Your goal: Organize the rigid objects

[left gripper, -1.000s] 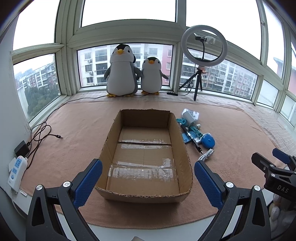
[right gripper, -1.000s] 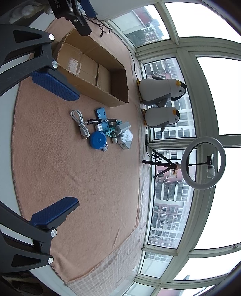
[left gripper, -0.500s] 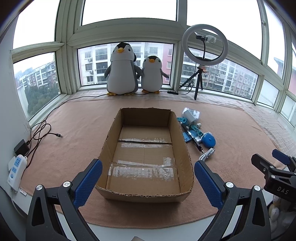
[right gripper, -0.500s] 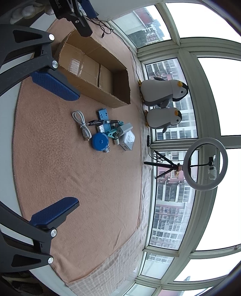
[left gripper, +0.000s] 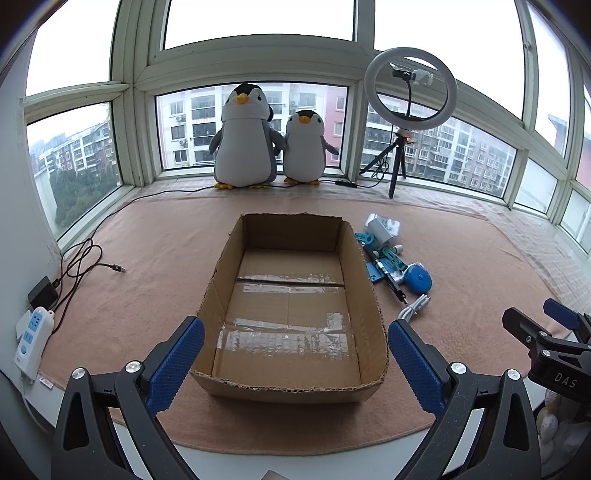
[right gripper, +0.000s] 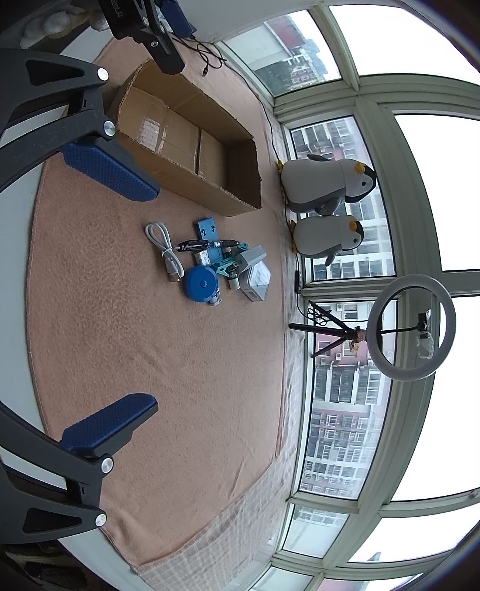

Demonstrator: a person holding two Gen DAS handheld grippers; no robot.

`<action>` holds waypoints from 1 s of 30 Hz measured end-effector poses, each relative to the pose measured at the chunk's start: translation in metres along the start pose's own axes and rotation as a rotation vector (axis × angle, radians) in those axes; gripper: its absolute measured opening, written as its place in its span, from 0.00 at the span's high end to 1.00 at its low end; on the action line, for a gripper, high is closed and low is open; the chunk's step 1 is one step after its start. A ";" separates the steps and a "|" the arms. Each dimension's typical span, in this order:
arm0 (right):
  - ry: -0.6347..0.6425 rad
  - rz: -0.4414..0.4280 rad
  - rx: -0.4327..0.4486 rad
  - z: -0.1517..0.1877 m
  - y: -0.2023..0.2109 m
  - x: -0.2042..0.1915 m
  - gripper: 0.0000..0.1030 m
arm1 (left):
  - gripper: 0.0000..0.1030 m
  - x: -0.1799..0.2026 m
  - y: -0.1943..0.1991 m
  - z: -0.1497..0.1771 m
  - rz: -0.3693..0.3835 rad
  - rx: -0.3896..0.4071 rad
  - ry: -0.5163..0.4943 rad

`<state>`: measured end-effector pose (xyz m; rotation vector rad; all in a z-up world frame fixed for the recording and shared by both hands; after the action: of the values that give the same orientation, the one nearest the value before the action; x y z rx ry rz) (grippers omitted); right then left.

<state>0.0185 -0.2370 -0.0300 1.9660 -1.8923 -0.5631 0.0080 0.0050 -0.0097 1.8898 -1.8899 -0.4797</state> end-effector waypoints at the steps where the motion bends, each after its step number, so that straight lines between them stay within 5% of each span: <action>1: 0.000 0.000 0.000 0.000 0.000 0.000 0.00 | 0.02 0.000 0.000 0.000 0.000 0.000 0.000; 17: 0.000 0.001 -0.007 0.002 -0.001 -0.001 0.00 | 0.02 -0.005 -0.007 0.000 0.002 -0.018 -0.005; 30: -0.003 -0.007 -0.045 0.008 -0.010 0.003 0.00 | 0.06 -0.082 -0.056 -0.009 -0.031 -0.116 0.070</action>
<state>0.0232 -0.2392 -0.0422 1.9450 -1.8589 -0.6052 0.0593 0.0861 -0.0356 1.8386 -1.7525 -0.5143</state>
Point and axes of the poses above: each gripper's, at about its wrist camera, not at the fingertips, and y roughly against the way its jaws point, x to its right, z to its underside, the point moved 1 cm from there along -y, roughly the way its jaws point, and after that the axes turned 6 degrees about x, right-handed, at the moved point
